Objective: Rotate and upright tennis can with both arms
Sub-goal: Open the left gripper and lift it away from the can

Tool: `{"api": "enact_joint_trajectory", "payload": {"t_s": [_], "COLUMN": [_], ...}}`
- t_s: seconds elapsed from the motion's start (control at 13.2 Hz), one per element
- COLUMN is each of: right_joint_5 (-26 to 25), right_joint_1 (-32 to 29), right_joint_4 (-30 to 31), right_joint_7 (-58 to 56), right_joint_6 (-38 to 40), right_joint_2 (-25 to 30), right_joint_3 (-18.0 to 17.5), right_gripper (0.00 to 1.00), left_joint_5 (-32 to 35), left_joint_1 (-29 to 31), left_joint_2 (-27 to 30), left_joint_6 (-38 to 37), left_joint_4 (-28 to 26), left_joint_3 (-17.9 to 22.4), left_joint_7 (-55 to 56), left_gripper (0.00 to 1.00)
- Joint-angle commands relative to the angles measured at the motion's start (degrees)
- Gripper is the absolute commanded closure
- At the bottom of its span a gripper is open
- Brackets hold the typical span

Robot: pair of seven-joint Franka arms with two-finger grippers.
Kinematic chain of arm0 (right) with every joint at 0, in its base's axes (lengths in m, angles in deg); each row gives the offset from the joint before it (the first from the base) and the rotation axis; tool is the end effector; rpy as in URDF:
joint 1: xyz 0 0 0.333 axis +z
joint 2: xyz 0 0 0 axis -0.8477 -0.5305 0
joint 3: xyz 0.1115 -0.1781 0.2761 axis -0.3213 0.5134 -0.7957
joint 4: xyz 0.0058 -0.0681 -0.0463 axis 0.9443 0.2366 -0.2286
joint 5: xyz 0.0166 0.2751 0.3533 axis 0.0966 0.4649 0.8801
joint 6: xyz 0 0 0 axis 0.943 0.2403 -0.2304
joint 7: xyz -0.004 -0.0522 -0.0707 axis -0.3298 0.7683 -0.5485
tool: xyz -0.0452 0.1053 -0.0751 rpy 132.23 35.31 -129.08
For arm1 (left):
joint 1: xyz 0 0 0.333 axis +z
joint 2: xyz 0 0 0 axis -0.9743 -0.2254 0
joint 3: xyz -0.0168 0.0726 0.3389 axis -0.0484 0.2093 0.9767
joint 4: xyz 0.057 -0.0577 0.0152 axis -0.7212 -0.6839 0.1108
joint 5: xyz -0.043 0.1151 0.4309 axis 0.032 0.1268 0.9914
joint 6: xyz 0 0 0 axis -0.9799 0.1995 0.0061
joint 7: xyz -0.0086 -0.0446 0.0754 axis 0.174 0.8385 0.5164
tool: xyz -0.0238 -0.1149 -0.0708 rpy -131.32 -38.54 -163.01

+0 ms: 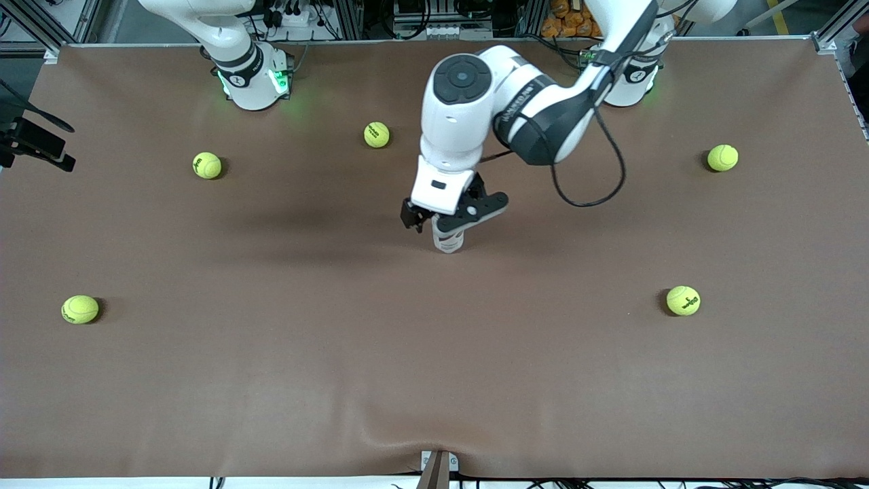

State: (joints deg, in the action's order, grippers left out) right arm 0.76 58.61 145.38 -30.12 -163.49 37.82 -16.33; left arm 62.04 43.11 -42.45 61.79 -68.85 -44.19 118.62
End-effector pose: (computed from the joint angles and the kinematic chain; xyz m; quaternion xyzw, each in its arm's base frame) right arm 0.5907 -0.0516 0.6664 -0.9988 0.0457 0.0154 0.0099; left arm 0.5762 -0.5497 0.4372 0.9680 0.2399 0.0361 0.0637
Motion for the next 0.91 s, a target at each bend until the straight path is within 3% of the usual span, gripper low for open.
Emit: {"api": "enact_joint_trajectory", "payload": {"t_s": [0.0,0.46,0.84], "right_joint_5": [-0.13,-0.22,-0.13], "right_joint_1": [-0.82,-0.91,-0.91], "right_joint_4": [-0.34,-0.34,-0.34], "right_joint_7": [-0.33,-0.51,-0.51], "right_joint_6": [0.63,0.63,0.63], "right_joint_2": [0.42,0.51,0.51], "right_joint_3": [-0.66,-0.66,-0.66], "right_gripper": [0.0,0.0,0.0], "left_joint_5": [-0.61,-0.26,-0.35], "left_joint_1": [2.91,10.39,21.8], "left_joint_2": [0.94,1.3,3.67], "left_joint_6": [-1.04,-1.83,-4.53], "left_joint_4": [0.8,0.62,-0.52], "left_joint_3": [-0.05,0.04,-2.86], "left_joint_7": [-3.94,-18.88,-32.07], "left_gripper": [0.0,0.0,0.0]}}
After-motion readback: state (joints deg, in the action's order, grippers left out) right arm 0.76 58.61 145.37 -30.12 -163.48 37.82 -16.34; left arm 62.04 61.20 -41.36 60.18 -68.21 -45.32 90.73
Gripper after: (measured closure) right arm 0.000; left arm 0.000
